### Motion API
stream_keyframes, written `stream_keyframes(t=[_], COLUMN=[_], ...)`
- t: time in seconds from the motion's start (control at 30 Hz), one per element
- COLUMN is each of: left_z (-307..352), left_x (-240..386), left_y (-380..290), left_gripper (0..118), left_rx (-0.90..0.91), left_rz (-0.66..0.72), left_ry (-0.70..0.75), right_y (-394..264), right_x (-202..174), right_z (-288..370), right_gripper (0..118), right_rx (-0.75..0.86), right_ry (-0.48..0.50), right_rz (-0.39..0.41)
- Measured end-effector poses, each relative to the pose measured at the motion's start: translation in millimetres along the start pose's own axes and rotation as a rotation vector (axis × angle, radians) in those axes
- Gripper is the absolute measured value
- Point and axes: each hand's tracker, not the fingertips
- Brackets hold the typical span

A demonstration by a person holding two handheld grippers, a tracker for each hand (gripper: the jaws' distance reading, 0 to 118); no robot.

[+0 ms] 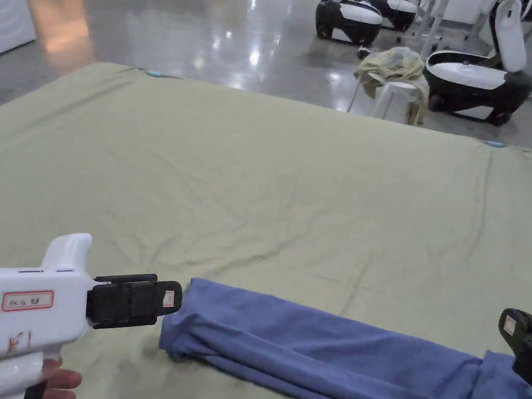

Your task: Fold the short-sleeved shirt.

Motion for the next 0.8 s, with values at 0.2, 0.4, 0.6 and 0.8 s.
stream_keyframes(t=[0.2, 0.4, 0.6, 0.8], left_z=[-55.5, -113.3, -130.0, -86.8], left_x=[-91.3, -93.8, -64.3, -23.3], left_y=[-20.6, -25.8, -18.8, -0.9], left_gripper=[106, 105, 9, 9], left_rx=[-0.196, -0.162, -0.221, -0.126], left_rz=[0.420, 0.505, 0.318, 0.199], left_ry=[-0.358, -0.559, -0.155, -0.041], right_y=[1.4, 7.6, 9.5, 9.6], right_x=[-33.1, -44.7, -41.9, -27.9], right_z=[-12.5, -14.5, -6.4, 6.0], right_gripper=[7, 7, 7, 7], right_rx=[-0.032, -0.037, -0.027, -0.009], right_ry=[0.043, 0.057, 0.060, 0.059], right_rz=[0.011, 0.025, 0.013, -0.007])
